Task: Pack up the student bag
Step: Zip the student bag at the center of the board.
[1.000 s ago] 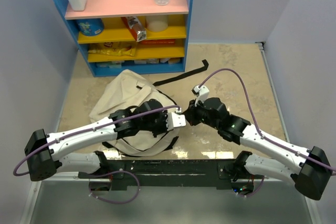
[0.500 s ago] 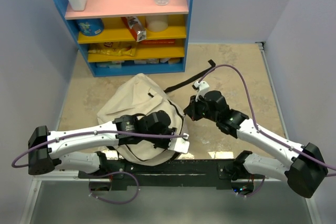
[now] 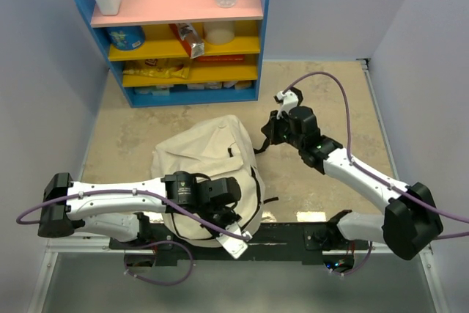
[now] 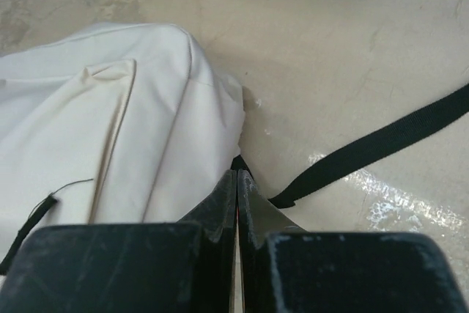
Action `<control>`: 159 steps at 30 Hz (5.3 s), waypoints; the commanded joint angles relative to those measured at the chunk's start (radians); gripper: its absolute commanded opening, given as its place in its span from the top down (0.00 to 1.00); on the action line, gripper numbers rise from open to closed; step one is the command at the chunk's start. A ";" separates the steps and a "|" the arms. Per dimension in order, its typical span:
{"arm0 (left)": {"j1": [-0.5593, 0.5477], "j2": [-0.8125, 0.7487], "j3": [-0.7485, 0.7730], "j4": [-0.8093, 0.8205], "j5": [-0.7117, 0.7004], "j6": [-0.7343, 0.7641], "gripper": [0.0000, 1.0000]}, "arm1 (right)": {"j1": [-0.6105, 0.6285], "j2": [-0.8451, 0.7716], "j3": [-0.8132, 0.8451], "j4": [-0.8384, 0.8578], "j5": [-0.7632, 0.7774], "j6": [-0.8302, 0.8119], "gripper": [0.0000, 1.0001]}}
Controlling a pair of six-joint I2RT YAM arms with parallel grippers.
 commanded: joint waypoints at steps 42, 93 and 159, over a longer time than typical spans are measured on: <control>0.367 -0.082 0.220 -0.338 0.209 0.095 0.76 | 0.384 -0.223 0.163 -0.536 -0.389 -0.453 0.43; 0.379 -0.230 -0.094 0.070 0.038 -0.192 0.22 | 0.432 -0.030 0.157 -0.507 -0.395 -0.427 1.00; 0.279 -0.163 -0.064 0.259 -0.136 -0.273 0.34 | 0.384 -0.091 0.002 -0.320 -0.336 0.134 1.00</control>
